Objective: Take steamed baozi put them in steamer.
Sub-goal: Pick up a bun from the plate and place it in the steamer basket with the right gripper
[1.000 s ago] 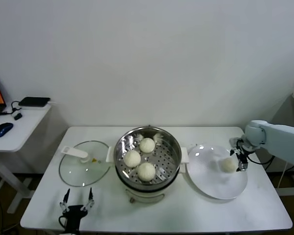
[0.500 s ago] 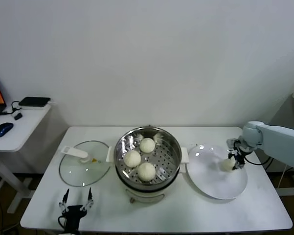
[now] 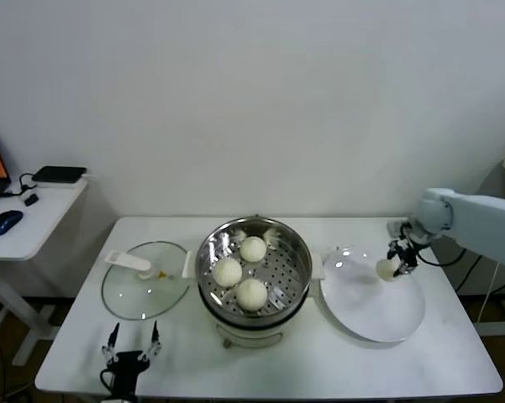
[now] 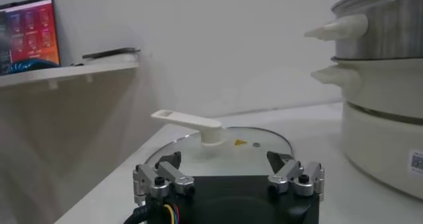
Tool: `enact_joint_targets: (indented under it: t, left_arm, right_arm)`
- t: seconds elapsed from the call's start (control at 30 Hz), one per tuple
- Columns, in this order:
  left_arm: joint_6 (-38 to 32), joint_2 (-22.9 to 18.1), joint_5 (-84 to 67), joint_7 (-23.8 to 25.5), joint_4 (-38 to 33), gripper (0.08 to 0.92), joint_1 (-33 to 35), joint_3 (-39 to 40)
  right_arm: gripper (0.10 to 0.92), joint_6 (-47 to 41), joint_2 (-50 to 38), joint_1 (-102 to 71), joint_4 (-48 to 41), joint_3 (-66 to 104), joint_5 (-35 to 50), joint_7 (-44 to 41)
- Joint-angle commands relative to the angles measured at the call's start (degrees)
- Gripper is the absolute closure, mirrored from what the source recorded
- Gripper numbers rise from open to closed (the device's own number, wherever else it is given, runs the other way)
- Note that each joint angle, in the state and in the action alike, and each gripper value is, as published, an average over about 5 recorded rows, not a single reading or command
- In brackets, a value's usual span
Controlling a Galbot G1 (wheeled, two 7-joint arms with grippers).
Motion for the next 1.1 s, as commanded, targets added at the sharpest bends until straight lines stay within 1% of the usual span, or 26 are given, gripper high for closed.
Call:
enact_joint_targets:
  t: [0.03, 0.27, 0.37, 0.47, 0.6, 0.83, 1.1]
  left_arm:
    - [0.5, 0.1, 0.0, 0.0, -0.7, 0.177, 0.0, 0.6]
    - [0.7, 0.4, 0.0, 0.0, -1.5, 0.177, 0.1, 1.2]
    - [0.7, 0.5, 0.0, 0.1, -1.9, 0.177, 0.3, 1.3]
    - [0.6, 0.5, 0.0, 0.1, -2.1, 0.177, 0.4, 1.3]
    - [0.7, 0.4, 0.0, 0.1, -2.3, 0.177, 0.4, 1.0]
    - [1.0, -0.1, 0.0, 0.1, -2.4, 0.177, 0.2, 0.6]
    - [0.8, -0.3, 0.1, 0.1, -1.2, 0.177, -0.3, 0.3]
  right_arm:
    - [0.507, -2.2, 5.1, 34.0, 18.4, -20.2, 19.9, -1.9]
    - [0.499, -8.3, 9.1, 39.5, 29.8, -16.6, 31.5, 1.6]
    - [0.495, -10.4, 10.7, 38.5, 32.8, -13.5, 34.5, 3.4]
    - [0.489, -12.0, 12.5, 35.6, 33.9, -10.5, 35.8, 5.4]
    - [0.469, -13.1, 14.6, 29.1, 32.2, -7.4, 35.0, 7.5]
    - [0.428, -13.3, 17.2, 17.8, 25.3, -4.9, 30.2, 8.6]
    - [0.423, -13.0, 22.0, 9.7, 18.3, -2.0, 25.7, 9.3]
